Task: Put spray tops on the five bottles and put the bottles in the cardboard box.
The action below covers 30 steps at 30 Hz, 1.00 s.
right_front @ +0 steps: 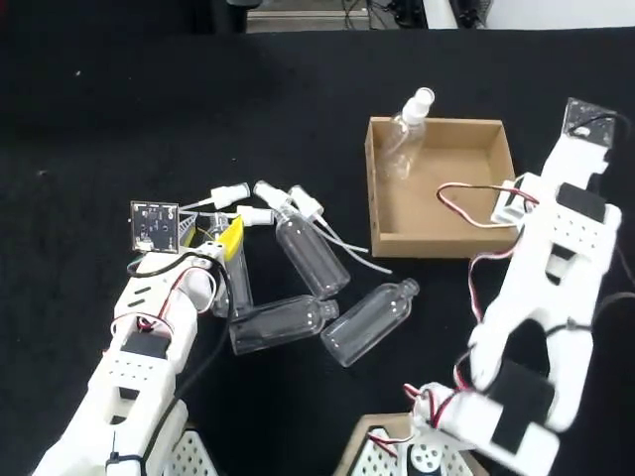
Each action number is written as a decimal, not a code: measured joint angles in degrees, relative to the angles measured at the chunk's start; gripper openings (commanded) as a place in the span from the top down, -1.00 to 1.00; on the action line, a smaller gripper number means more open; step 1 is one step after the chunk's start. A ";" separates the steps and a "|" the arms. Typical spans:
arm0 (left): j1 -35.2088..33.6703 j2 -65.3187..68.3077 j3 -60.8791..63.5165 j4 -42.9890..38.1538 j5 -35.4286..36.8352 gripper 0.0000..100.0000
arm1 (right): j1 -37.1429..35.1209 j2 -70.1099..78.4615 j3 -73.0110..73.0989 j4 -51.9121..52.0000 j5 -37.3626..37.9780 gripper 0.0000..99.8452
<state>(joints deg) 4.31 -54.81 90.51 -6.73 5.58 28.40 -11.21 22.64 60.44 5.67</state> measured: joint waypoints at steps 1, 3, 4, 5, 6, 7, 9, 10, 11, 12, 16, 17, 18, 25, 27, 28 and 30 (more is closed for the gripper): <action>0.00 0.00 0.00 0.00 0.00 0.54 | -0.44 -2.11 -0.35 2.46 -0.09 0.66; 0.00 0.00 0.00 0.00 0.00 0.54 | -2.02 -6.95 -0.70 7.30 0.00 0.66; 0.00 0.00 0.00 0.00 0.00 0.54 | -3.16 -9.49 -0.79 9.41 0.00 0.66; 0.00 0.00 0.00 0.00 0.00 0.54 | -4.48 -11.96 -0.79 11.34 0.00 0.66; 0.00 0.00 0.00 0.00 0.00 0.54 | -5.98 -14.24 -0.79 13.10 0.00 0.66; 0.00 0.00 0.00 0.00 0.00 0.54 | -7.56 -16.62 -0.79 14.59 0.00 0.66; 0.00 0.00 0.00 0.00 0.00 0.54 | -10.55 -21.27 0.18 16.44 0.09 0.66; 0.00 0.00 0.00 0.00 0.00 0.54 | -12.13 -23.47 1.32 17.05 0.09 0.66; 0.00 0.00 0.00 0.00 0.00 0.54 | -13.63 -25.58 2.90 17.49 0.09 0.66; 0.00 0.00 0.00 0.00 0.00 0.54 | -14.95 -27.52 4.57 17.85 0.09 0.66; 0.00 0.00 0.00 0.00 0.00 0.54 | -19.60 -34.46 10.90 18.29 0.09 0.66; -0.18 0.00 0.00 0.00 0.00 0.54 | -20.66 -35.87 12.48 18.29 0.09 0.67; -0.79 0.00 0.00 0.00 0.00 0.54 | -21.71 -37.01 13.89 18.37 0.09 0.67; -7.03 0.00 0.00 0.00 0.00 0.54 | -29.89 -41.76 16.88 18.37 0.09 0.66; -9.05 0.00 0.00 0.00 0.00 0.54 | -33.76 -41.76 16.88 18.37 0.09 0.66; -10.11 0.00 0.00 0.00 0.00 0.54 | -35.96 -41.76 17.41 18.11 0.09 0.66; -11.96 0.00 0.00 0.00 0.26 0.54 | -40.79 -41.76 19.78 15.82 0.09 0.66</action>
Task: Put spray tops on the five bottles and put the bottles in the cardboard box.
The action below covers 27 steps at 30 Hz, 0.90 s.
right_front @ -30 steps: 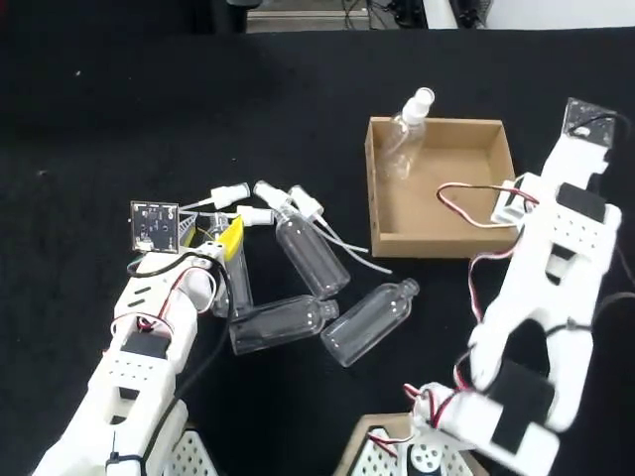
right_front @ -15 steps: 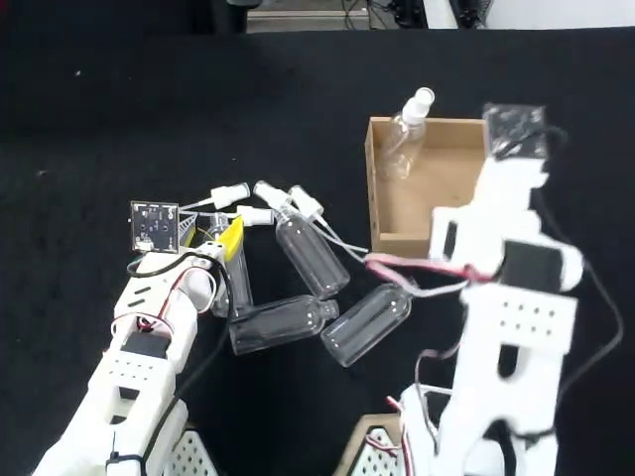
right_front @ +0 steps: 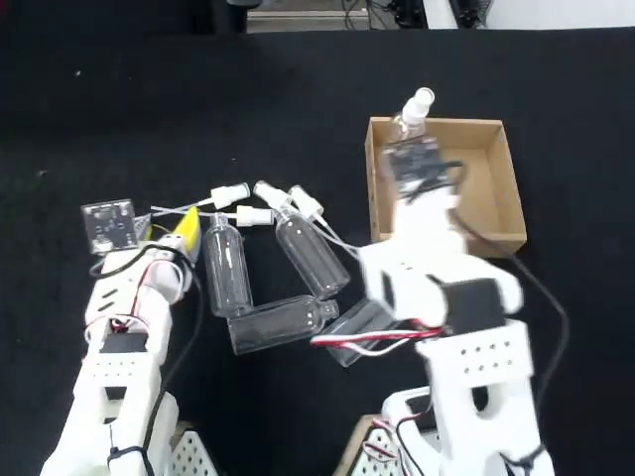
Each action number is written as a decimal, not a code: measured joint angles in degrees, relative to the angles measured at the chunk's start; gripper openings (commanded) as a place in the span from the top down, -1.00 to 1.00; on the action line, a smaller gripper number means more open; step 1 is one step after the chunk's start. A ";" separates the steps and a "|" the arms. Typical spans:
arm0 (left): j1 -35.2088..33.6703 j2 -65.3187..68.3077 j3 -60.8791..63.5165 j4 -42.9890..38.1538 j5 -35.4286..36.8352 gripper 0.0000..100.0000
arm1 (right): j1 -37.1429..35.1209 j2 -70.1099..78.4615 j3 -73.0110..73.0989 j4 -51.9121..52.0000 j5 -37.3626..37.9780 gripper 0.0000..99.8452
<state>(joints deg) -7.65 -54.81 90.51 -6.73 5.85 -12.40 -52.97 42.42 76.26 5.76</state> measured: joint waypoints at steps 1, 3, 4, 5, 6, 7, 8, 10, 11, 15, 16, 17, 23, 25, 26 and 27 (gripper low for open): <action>-0.70 0.00 0.00 0.00 0.88 0.54 | -2.29 0.62 1.32 -2.02 0.00 0.66; -1.49 0.00 0.00 0.00 3.43 0.54 | -6.42 2.46 3.34 -6.33 0.00 0.66; -2.02 0.00 0.00 0.00 4.48 0.54 | -8.26 3.52 3.60 -8.35 -0.26 0.66; -2.73 0.00 0.00 0.00 5.27 0.54 | -10.20 4.40 3.60 -10.11 -0.62 0.66; -3.34 0.00 0.00 0.00 6.07 0.54 | -12.13 5.36 3.60 -11.69 -1.41 0.66; -3.87 0.00 0.00 0.00 6.59 0.54 | -13.71 6.15 3.60 -13.10 -2.02 0.66; -4.22 0.00 0.00 0.00 6.95 0.54 | -15.56 7.30 3.69 -14.86 -2.73 0.66; -4.48 0.00 0.00 0.00 7.03 0.54 | -19.16 10.11 3.69 -18.11 -2.73 0.66; -4.48 0.00 0.00 0.00 7.03 0.54 | -20.13 12.13 3.69 -19.52 -2.55 0.65; -4.48 0.00 0.00 0.00 7.03 0.54 | -20.92 22.59 0.53 -20.57 -1.76 0.45; -4.48 0.00 0.00 0.00 7.03 0.54 | -20.92 25.23 -1.67 -19.69 -1.41 0.40; -4.48 0.00 0.00 0.00 7.03 0.54 | -20.92 27.69 -4.04 -18.55 -1.14 0.37; -4.48 0.00 0.00 0.00 7.03 0.54 | -20.92 43.34 -17.41 -13.10 -0.79 0.45; -4.48 0.00 0.00 0.00 7.03 0.54 | -20.92 48.35 -20.66 -12.66 -0.88 0.47; -4.48 0.00 0.00 0.00 7.03 0.54 | -20.75 50.73 -21.80 -12.48 -0.79 0.46; -4.48 0.00 0.00 0.00 7.03 0.54 | -20.48 52.75 -22.86 -12.40 -0.79 0.46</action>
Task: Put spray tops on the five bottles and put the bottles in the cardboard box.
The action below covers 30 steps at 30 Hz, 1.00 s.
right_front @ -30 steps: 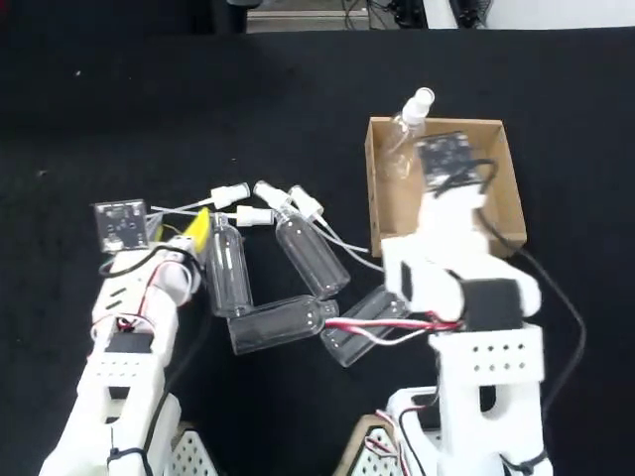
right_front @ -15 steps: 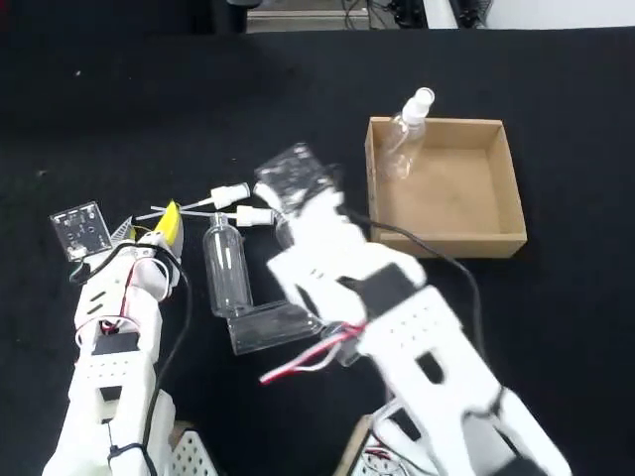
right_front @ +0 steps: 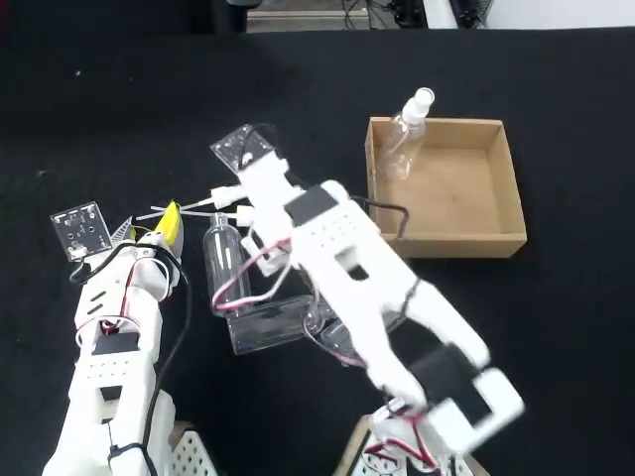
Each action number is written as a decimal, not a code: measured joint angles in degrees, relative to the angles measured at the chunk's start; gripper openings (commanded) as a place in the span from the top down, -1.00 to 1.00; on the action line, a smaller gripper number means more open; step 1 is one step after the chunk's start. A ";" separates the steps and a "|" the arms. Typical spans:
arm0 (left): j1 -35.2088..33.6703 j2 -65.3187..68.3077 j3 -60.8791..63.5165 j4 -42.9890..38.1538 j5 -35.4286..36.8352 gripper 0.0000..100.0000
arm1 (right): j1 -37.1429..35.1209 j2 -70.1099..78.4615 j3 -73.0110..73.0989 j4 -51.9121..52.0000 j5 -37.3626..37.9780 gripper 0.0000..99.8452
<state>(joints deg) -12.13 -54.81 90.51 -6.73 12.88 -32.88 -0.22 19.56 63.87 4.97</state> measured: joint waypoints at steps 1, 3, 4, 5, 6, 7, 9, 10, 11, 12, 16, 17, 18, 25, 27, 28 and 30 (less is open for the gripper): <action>0.00 0.00 0.00 0.00 0.00 0.54 | 0.53 1.85 -0.88 0.09 0.00 0.45; 0.00 0.00 0.00 0.00 0.00 0.54 | 2.11 5.01 -2.29 0.09 1.93 0.46; 0.00 0.00 0.00 0.00 0.00 0.54 | 3.08 6.24 -2.55 0.09 2.90 0.46; 0.00 0.00 0.00 0.00 0.00 0.54 | 3.96 7.21 -2.73 0.09 3.96 0.46; 0.00 0.00 0.00 0.00 0.00 0.54 | 4.84 7.91 -2.81 0.09 4.84 0.46; 0.00 0.00 0.00 0.00 0.00 0.54 | 5.45 8.53 -2.81 0.09 5.63 0.46; 0.00 0.00 0.00 0.00 0.00 0.54 | 5.80 9.58 -2.81 0.09 6.77 0.46; 0.00 0.00 0.00 0.00 0.00 0.54 | 5.71 9.85 -2.81 0.09 7.03 0.49; 0.00 0.00 0.00 0.00 0.00 0.54 | 5.71 9.93 -2.81 0.09 7.12 0.57; 0.00 0.00 0.00 0.00 0.00 0.54 | 5.63 9.93 -2.81 0.09 7.12 0.69; 0.00 0.00 0.00 0.00 0.00 0.54 | 5.71 9.93 -2.81 0.09 7.30 0.92; 0.00 0.00 0.00 0.00 0.00 0.54 | 5.80 9.93 -2.81 0.09 7.30 0.93; 0.00 0.00 0.00 0.00 0.00 0.54 | 5.80 9.85 -2.81 0.09 7.21 0.98; 0.00 0.00 0.00 0.00 0.00 0.54 | 5.80 -0.70 -2.81 8.44 7.21 0.97; 0.00 0.00 0.00 0.00 0.00 0.54 | 5.80 -5.36 -2.81 10.73 7.21 0.97; 0.00 0.00 0.00 0.00 0.00 0.54 | 5.80 -7.74 -2.81 11.78 7.21 0.97; 0.00 0.00 0.00 0.00 0.00 0.54 | 6.07 -12.48 -3.78 13.98 7.30 0.96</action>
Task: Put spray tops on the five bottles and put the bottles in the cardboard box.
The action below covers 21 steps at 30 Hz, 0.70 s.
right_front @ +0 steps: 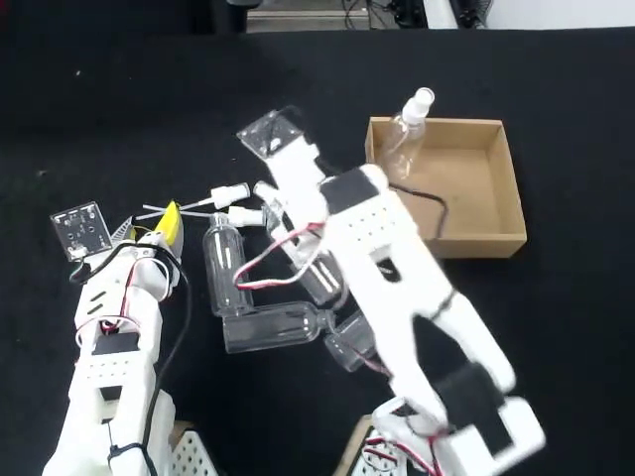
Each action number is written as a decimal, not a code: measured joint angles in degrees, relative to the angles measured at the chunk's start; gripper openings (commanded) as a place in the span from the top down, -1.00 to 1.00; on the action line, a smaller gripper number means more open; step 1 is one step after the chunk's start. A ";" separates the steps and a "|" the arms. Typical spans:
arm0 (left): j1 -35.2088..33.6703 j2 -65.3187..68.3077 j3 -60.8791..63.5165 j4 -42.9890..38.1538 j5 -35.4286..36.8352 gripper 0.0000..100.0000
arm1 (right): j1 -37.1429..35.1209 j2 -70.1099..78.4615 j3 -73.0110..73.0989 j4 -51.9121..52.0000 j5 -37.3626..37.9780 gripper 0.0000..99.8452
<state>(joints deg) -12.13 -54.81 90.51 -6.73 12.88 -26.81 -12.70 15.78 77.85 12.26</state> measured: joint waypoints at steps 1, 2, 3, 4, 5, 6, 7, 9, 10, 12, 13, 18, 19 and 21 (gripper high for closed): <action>0.00 0.00 0.00 0.00 0.00 0.54 | 0.35 -2.73 -0.88 1.41 0.00 0.96; 0.00 0.00 0.00 0.00 0.00 0.54 | 0.97 -5.63 -1.93 2.90 0.00 0.96; 0.00 0.00 0.00 0.00 0.00 0.54 | 1.67 -8.53 -3.08 4.57 0.35 0.96; 0.00 0.00 0.00 0.00 0.00 0.54 | 2.64 -11.34 -4.13 6.51 1.14 0.96; 0.00 0.00 0.00 0.00 0.00 0.54 | 3.87 -13.98 -4.92 8.53 2.37 0.96; 0.00 0.00 0.00 0.00 0.00 0.54 | 5.54 -16.35 -5.36 10.73 3.69 0.96; 0.00 0.00 0.00 0.00 0.00 0.54 | 7.56 -18.37 -5.36 13.10 5.01 0.96; 0.00 0.00 0.00 0.00 0.00 0.54 | 13.45 -20.66 -5.27 17.67 7.38 0.96; 0.00 0.00 0.00 0.00 0.00 0.54 | 16.88 -21.27 -4.75 19.34 9.05 0.96; 0.00 0.00 0.00 0.00 0.00 0.54 | 25.41 -21.98 -2.90 20.48 12.92 0.96; 0.00 0.00 0.00 0.00 0.00 0.54 | 30.07 -22.07 -1.67 20.66 15.21 0.96; 0.00 0.00 0.00 0.00 0.00 0.54 | 56.09 -22.07 6.51 17.05 28.40 0.96; 0.00 0.00 0.00 0.00 0.00 0.54 | 61.10 -22.07 8.79 14.51 30.86 0.96; 0.00 0.00 0.00 0.00 0.00 0.54 | 70.33 -22.07 14.07 7.91 34.73 0.96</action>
<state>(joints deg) -12.13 -54.81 90.51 -6.73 12.88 43.52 -34.77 29.85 85.76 46.99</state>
